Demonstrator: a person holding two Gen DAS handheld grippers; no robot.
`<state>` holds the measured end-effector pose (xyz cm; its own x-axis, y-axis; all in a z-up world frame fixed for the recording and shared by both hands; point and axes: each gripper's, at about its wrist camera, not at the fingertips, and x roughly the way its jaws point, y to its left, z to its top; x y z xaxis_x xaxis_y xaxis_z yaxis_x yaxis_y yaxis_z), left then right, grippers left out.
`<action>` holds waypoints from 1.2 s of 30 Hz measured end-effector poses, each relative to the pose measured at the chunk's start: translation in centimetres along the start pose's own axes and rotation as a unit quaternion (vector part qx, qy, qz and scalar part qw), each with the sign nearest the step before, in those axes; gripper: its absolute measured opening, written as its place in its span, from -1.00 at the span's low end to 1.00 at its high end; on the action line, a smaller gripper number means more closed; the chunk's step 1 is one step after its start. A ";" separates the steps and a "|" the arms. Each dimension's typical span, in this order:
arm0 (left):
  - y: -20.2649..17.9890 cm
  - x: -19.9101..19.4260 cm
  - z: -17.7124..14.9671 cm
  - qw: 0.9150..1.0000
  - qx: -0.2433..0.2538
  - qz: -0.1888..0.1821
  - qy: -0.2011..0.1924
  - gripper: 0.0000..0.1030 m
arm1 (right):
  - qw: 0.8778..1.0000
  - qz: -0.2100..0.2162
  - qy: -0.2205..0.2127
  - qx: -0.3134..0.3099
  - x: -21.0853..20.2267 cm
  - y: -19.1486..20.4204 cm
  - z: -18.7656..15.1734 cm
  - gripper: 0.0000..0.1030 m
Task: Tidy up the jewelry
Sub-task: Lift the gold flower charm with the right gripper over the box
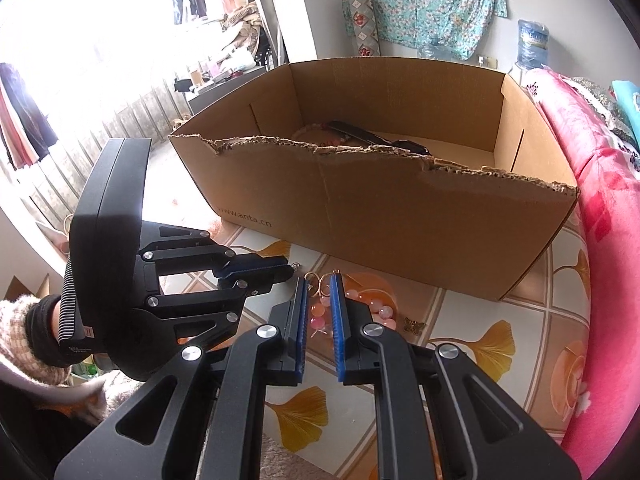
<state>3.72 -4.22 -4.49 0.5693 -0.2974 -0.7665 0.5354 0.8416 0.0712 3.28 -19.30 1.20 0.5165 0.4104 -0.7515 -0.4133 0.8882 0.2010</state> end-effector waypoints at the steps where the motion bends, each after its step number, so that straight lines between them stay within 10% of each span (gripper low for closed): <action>1: 0.0 -0.2 0.0 1.000 0.000 -0.002 -0.003 -0.93 | 1.000 0.000 -0.002 0.000 -0.1 0.0 0.0 -0.78; 16: 1.7 -12.4 3.9 0.983 0.002 -0.078 -0.167 -0.93 | 0.993 0.035 -0.105 -0.036 -7.3 1.5 4.4 -0.78; 26: 8.4 -4.0 12.0 0.994 -0.063 -0.068 -0.050 -1.00 | 0.999 0.017 -0.028 -0.031 0.0 -3.3 11.4 -0.78; 36: 9.1 -3.3 12.0 0.994 -0.068 -0.056 -0.061 -1.00 | 0.999 0.036 0.006 -0.010 2.8 -5.1 12.5 -0.78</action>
<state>14.22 -0.97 6.29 0.5868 -0.4384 -0.6807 0.5157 0.8505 -0.1033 16.21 -20.14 5.94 0.4753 0.4711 -0.7431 -0.4649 0.8515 0.2424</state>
